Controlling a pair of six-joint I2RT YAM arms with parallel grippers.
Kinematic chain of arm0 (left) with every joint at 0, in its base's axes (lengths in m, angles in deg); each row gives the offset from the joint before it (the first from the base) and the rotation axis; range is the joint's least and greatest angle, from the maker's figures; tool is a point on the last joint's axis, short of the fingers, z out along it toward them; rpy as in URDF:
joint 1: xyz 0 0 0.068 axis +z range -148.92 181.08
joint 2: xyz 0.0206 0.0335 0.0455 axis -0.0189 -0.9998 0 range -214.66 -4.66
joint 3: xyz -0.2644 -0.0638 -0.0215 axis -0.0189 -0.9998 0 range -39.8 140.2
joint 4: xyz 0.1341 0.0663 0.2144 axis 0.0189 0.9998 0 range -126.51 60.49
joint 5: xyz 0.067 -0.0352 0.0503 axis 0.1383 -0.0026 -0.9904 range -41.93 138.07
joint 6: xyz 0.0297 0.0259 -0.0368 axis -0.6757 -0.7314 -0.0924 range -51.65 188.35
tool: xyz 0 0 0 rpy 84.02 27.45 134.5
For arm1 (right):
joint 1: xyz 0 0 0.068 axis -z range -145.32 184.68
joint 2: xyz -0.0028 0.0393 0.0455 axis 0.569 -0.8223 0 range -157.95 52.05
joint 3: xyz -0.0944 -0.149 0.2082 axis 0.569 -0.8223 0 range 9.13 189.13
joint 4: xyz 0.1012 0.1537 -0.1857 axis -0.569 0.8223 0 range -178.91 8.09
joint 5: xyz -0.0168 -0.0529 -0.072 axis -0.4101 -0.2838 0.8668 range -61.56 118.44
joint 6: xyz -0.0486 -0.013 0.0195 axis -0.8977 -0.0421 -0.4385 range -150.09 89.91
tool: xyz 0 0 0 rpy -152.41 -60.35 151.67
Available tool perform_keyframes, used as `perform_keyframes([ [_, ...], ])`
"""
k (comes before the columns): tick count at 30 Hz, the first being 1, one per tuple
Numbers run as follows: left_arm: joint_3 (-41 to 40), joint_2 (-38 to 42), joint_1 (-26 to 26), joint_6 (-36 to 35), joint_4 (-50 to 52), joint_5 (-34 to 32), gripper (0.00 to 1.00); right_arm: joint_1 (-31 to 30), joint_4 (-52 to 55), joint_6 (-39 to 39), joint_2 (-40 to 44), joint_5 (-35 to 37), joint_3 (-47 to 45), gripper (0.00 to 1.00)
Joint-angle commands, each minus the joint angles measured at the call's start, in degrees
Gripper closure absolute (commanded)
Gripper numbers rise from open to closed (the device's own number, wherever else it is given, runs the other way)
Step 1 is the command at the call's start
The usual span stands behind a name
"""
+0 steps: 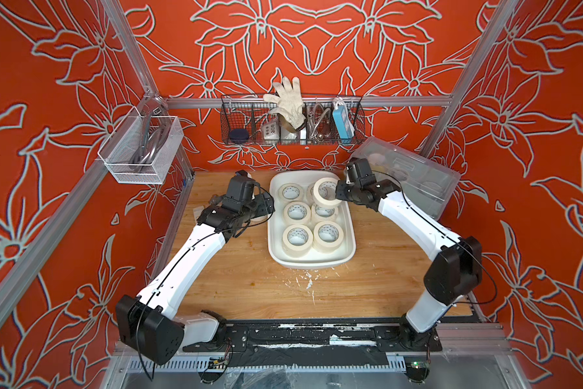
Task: Take out the art tape in the storage box
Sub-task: Pick up the art tape from the storage box.
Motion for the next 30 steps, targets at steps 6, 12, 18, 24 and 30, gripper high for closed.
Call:
perform_keyframes([
  [6,2.3,-2.6,-6.0,-4.7,-3.1,0.5,0.16,-2.4,-2.3,-3.9,9.6,0.7,-9.6,0.99],
  [12,3.0,-4.7,-9.6,-8.0,-5.0,2.9,0.16,-4.4,-2.3,-5.4,12.7,3.8,-14.5,1.0],
  [18,3.9,-7.7,-12.4,-10.6,-6.2,6.6,0.17,-5.7,-1.7,-6.0,13.1,5.1,-16.0,0.99],
  [24,6.7,-12.6,-15.9,-12.3,-5.9,9.1,0.19,-6.9,-1.8,-6.5,12.4,6.4,-17.0,0.99],
  [30,10.5,-19.3,-17.9,-12.8,-3.8,9.2,0.22,-7.5,-1.6,-6.8,12.4,7.3,-17.2,1.0],
])
